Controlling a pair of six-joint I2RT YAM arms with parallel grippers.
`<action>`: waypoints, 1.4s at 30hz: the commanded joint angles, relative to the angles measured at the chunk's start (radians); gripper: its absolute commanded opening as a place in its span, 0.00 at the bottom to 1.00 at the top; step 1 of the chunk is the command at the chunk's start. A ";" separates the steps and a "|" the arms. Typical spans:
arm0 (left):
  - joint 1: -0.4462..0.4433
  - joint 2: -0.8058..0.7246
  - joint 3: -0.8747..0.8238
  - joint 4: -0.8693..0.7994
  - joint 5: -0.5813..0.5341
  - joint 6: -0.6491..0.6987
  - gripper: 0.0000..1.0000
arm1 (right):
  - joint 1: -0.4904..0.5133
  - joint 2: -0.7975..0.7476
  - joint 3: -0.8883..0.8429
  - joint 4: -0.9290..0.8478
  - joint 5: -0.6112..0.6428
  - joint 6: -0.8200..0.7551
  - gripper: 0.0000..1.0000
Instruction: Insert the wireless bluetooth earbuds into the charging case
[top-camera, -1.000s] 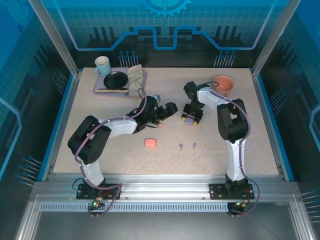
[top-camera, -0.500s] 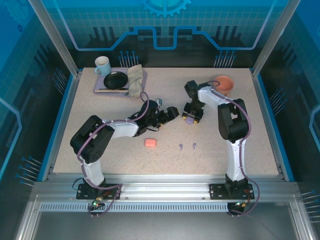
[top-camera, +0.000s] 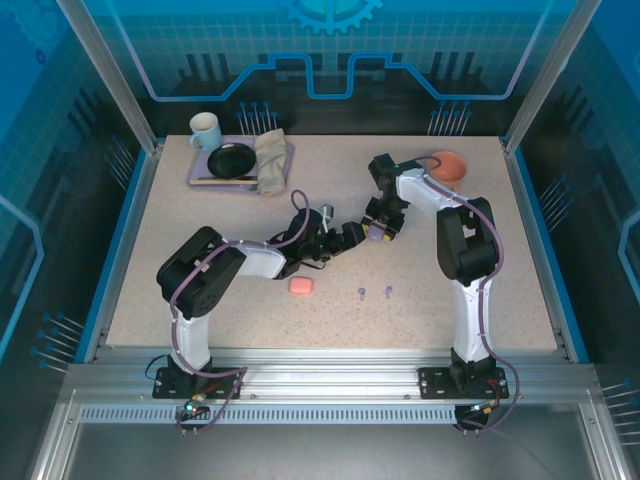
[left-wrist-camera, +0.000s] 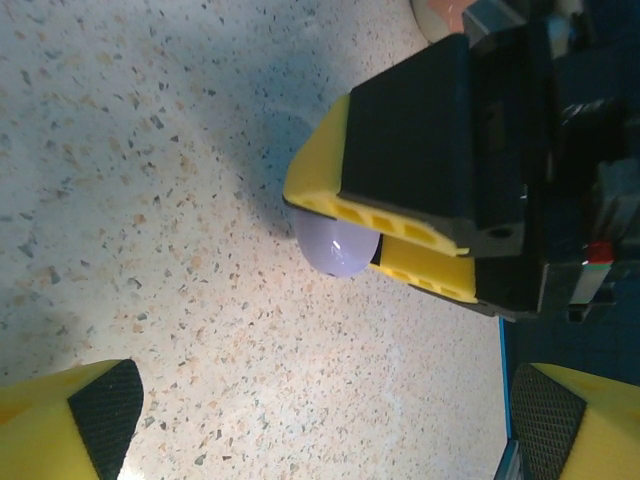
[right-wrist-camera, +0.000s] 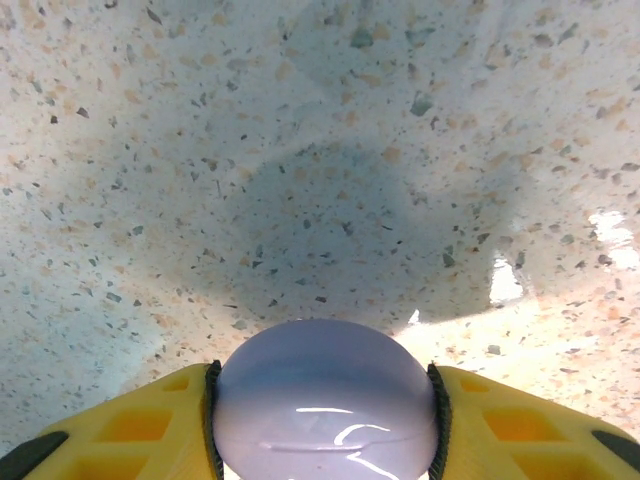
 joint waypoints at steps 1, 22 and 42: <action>-0.012 0.041 -0.015 0.115 0.015 -0.017 0.96 | -0.017 0.008 0.020 0.006 -0.042 0.058 0.38; -0.043 0.198 0.045 0.286 -0.025 -0.079 0.78 | -0.037 -0.010 -0.022 0.068 -0.094 0.146 0.38; -0.055 0.273 0.088 0.331 -0.079 -0.144 0.70 | -0.042 -0.018 -0.028 0.067 -0.095 0.143 0.37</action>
